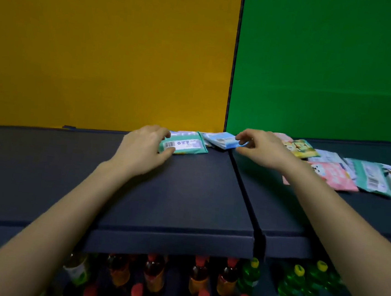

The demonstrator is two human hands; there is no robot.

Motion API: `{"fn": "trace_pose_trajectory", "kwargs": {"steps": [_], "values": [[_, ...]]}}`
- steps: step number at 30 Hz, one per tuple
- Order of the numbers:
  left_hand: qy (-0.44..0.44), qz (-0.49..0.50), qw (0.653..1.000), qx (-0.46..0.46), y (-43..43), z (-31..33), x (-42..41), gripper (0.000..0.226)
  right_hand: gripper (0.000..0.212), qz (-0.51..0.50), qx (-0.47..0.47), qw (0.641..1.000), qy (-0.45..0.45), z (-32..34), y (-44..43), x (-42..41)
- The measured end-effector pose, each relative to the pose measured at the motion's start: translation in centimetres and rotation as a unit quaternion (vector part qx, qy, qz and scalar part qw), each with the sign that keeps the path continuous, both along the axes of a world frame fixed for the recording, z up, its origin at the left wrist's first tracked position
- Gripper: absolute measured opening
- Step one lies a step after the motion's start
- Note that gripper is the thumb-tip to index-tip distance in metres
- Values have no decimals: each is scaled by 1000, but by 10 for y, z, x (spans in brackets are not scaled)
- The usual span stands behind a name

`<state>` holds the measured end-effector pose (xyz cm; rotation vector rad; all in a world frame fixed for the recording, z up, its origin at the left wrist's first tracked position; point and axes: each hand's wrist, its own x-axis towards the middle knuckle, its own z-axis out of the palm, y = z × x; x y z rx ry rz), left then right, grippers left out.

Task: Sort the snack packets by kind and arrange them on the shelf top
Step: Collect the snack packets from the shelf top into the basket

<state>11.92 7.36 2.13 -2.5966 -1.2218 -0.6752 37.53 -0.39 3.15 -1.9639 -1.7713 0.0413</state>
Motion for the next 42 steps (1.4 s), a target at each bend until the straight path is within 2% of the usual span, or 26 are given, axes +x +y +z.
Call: {"fn": "trace_pose_trajectory", "kwargs": {"steps": [4, 6, 11, 16, 21, 24, 26, 28, 29, 31, 34, 37, 42], "values": [[107, -16, 994, -19, 48, -4, 24, 87, 60, 11, -89, 990, -108, -10, 42, 11], [147, -23, 988, -43, 62, -8, 34, 98, 64, 35, -123, 986, -110, -14, 57, 17], [147, -22, 987, -54, 75, -14, 46, 78, 63, 66, -144, 978, -133, -16, 80, 29], [135, 28, 990, -39, 73, -8, 59, 61, 47, 44, -17, 975, -219, -19, 93, 28], [53, 58, 997, -29, 71, -6, 52, 53, 25, -13, 66, 987, -149, -13, 93, 27], [-89, 62, 993, -49, 66, 11, 42, 46, 30, -20, 80, 997, 8, 5, 85, 28], [-209, 59, 968, -125, 59, 25, 34, 40, 33, 18, 77, 979, 189, 19, 74, 25], [-355, 23, 901, -249, 49, 34, 23, 27, 28, 79, 53, 927, 362, 29, 55, 16], [-420, 5, 852, -312, 41, 37, 18, 24, 24, 99, 37, 902, 418, 32, 44, 11], [-499, -15, 764, -409, 22, 40, 4, 27, 19, 116, 19, 862, 493, 35, 21, 2], [-559, -30, 686, -465, -16, 37, -19, 26, 13, 131, 7, 809, 573, 29, -14, -9], [-598, 21, 657, -458, -62, 28, -43, 16, 10, 150, -29, 794, 588, 13, -46, -26], [-637, 99, 654, -396, -137, -2, -96, 7, 22, 226, -95, 767, 593, -10, -78, -78]]}}
